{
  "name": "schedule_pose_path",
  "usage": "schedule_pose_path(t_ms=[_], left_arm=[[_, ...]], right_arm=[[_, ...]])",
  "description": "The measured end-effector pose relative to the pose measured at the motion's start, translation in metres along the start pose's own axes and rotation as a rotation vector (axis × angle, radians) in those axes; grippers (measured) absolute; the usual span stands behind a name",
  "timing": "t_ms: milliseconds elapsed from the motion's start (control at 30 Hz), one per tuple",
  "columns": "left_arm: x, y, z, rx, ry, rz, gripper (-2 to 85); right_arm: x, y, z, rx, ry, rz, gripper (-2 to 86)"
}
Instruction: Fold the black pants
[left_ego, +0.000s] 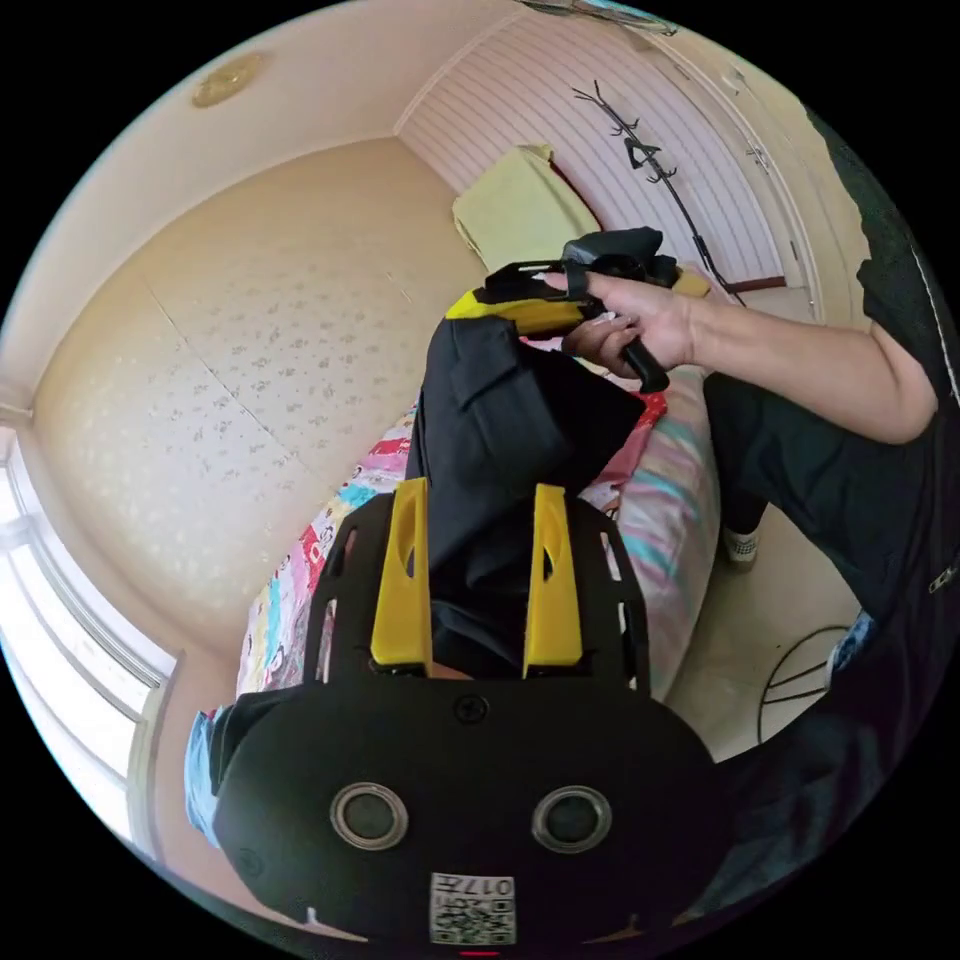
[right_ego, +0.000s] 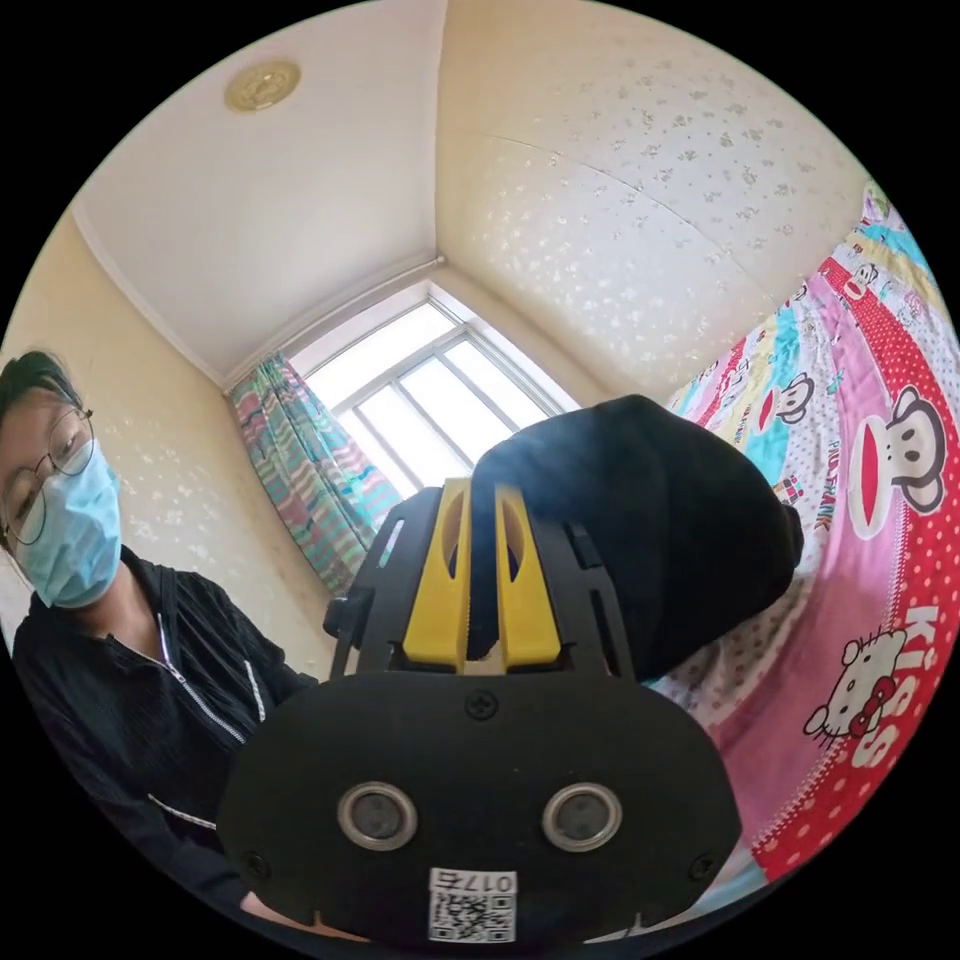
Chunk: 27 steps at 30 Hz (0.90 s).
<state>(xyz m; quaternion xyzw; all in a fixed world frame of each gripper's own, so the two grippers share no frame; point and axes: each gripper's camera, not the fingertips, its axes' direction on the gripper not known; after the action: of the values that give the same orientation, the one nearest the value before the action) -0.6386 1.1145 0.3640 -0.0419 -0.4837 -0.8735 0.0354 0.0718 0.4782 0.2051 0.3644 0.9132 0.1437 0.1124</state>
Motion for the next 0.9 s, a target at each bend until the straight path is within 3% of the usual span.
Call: schedule_pose_path(t_ms=[33, 133, 200, 267, 467, 600, 700, 833, 900], left_arm=[[0.010, 0.000, 0.007, -0.016, -0.022, 0.015, 12.1], [0.063, 0.001, 0.024, -0.020, -0.317, 0.038, 4.1], [0.085, -0.001, 0.014, 0.065, -0.439, -0.068, 2.5], [0.082, -0.002, 0.003, 0.142, -0.373, -0.214, 2.0], [0.037, -0.011, 0.040, 0.250, 0.066, -0.608, 1.3], [0.026, -0.019, 0.085, 0.331, 0.303, -0.783, 1.1], [0.040, -0.043, 0.109, 0.335, 0.292, -0.749, 1.2], [0.049, -0.058, 0.131, 0.367, 0.279, -0.779, 1.7], [0.054, -0.056, 0.139, 0.358, 0.205, -0.832, 2.1]], right_arm=[[0.000, 0.004, -0.005, 0.016, -0.035, 0.001, 3.3], [-0.003, 0.016, -0.021, 0.060, -0.087, -0.025, 3.3], [0.002, 0.024, -0.034, 0.082, -0.102, -0.020, 3.3], [0.011, 0.029, -0.046, 0.076, -0.101, 0.003, 3.3], [0.018, 0.052, -0.082, 0.083, 0.003, 0.038, 4.0], [-0.031, 0.066, -0.101, 0.032, 0.353, -0.076, 5.7], [-0.041, 0.089, -0.112, 0.069, 0.443, -0.097, 4.3], [-0.032, 0.150, -0.149, 0.431, 0.348, -0.173, 5.0], [-0.016, 0.169, -0.158, 0.454, 0.311, -0.151, 7.3]])
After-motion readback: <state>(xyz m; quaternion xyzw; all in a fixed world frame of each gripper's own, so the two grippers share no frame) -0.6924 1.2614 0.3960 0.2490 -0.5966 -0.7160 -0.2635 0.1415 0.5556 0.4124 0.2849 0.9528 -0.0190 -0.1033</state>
